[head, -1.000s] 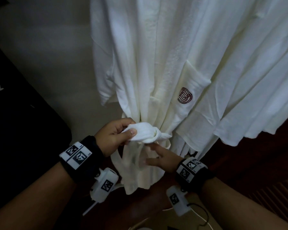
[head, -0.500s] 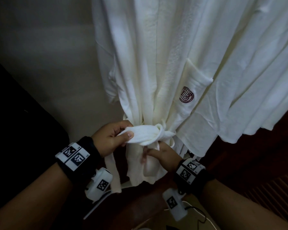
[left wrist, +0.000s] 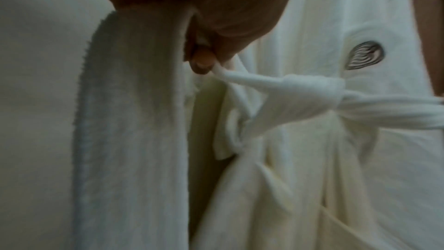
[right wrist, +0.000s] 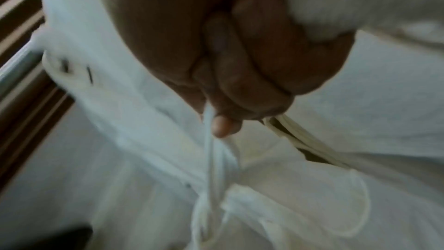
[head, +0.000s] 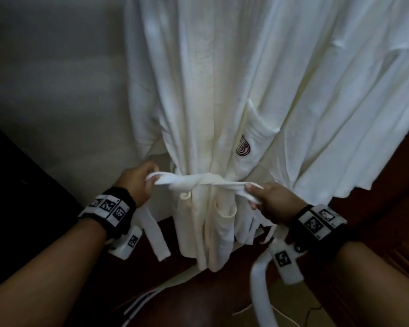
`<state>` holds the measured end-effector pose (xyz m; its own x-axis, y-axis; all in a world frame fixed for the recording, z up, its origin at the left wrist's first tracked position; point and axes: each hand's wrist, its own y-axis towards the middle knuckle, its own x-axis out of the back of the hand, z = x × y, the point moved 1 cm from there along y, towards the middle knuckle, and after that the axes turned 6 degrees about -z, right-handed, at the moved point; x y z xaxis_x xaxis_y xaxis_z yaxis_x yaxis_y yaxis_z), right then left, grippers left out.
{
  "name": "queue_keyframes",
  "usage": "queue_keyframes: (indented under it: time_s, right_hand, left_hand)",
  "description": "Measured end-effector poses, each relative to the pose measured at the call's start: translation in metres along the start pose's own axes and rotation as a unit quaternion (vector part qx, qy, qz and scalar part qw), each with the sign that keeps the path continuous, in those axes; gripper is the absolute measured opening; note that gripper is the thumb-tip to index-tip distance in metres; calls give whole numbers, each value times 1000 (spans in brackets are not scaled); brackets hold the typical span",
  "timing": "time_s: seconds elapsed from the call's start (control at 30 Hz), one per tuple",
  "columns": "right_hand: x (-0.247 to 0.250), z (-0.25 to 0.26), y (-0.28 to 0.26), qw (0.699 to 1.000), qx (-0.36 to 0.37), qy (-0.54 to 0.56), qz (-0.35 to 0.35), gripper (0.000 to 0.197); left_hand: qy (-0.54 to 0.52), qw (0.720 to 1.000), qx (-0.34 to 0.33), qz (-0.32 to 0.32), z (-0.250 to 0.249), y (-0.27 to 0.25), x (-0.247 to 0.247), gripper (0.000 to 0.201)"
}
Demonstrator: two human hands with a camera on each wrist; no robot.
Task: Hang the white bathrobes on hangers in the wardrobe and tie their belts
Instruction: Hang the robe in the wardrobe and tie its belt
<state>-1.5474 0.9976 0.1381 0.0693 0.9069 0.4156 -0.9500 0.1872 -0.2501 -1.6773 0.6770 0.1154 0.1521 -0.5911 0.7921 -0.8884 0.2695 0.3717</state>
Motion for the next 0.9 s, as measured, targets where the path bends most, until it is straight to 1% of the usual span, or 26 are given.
queue_keyframes:
  time_s: [0.03, 0.1, 0.13, 0.17, 0.2, 0.23, 0.27, 0.3, 0.37, 0.4, 0.43, 0.47, 0.5, 0.57, 0.6, 0.63, 0.67, 0.7, 0.73, 0.8, 0.83, 0.9]
  right_hand:
    - [11, -1, 1, 999, -23, 28, -4, 52]
    - [38, -4, -3, 995, -64, 77, 3, 47]
    - [52, -8, -5, 993, -81, 81, -2, 46]
    - [65, -15, -7, 994, -91, 50, -19, 46]
    - [74, -25, -7, 994, -93, -23, -45, 47]
    - [79, -36, -6, 987, -92, -117, -60, 48]
    - [77, -47, -4, 973, -91, -204, -67, 47]
    - [71, -57, -2, 957, -91, -269, -54, 46]
    - [51, -75, 0, 919, -74, -388, 17, 47]
    - [42, -80, -1, 898, -62, -433, 42, 47]
    - [33, -83, 1, 888, -52, -455, 40, 41]
    - [26, -83, 4, 887, -42, -458, 26, 33]
    - [21, -79, 8, 897, -40, -441, 1, 29]
    - [14, -56, 15, 931, -18, -357, -68, 25]
    - [14, -36, 19, 944, 21, -313, -99, 23]
    - [14, -10, 20, 945, 78, -295, -119, 21]
    - [15, 16, 21, 938, 140, -284, -138, 19]
    - [17, 44, 21, 929, 200, -270, -156, 17]
    - [20, 69, 18, 919, 248, -255, -171, 18]
    - [34, 126, 14, 888, 334, -224, -222, 21]
    - [41, 150, 11, 867, 374, -210, -253, 21]
    - [64, 205, 6, 795, 454, -213, -341, 28]
  left_hand:
    - [35, 999, 15, 0, 7, 8, 6, 14]
    - [92, 993, 77, 19, 26, 23, 19, 12]
    - [108, 987, 111, 27, 34, 27, 24, 11]
    - [117, 984, 132, 30, 41, 28, 25, 10]
    - [123, 982, 142, 31, 47, 28, 24, 10]
    - [124, 981, 143, 33, 51, 27, 18, 10]
    - [124, 981, 142, 40, 54, 25, 9, 11]
    - [123, 981, 142, 53, 56, 21, -2, 13]
    - [121, 977, 150, 87, 58, 15, -24, 18]
    - [126, 974, 152, 109, 54, 12, -32, 18]
    - [137, 970, 147, 136, 49, 11, -37, 18]
    - [143, 968, 137, 156, 43, 13, -40, 18]
    - [136, 969, 130, 162, 34, 16, -40, 20]
    - [73, 983, 99, 133, 12, 33, -31, 20]
    - [23, 989, 87, 114, 0, 43, -22, 16]
    - [-17, 994, 63, 87, -11, 56, -13, 19]
    - [-38, 997, 24, 61, -23, 69, -4, 28]
    - [-52, 998, -7, 41, -39, 81, 7, 33]
    - [-68, 997, -31, 22, -56, 90, 18, 30]
    - [-72, 992, -94, -52, -93, 117, 50, 12]
    - [-66, 986, -121, -92, -109, 129, 64, 5]
    - [-55, 966, -177, -178, -140, 162, 104, 16]
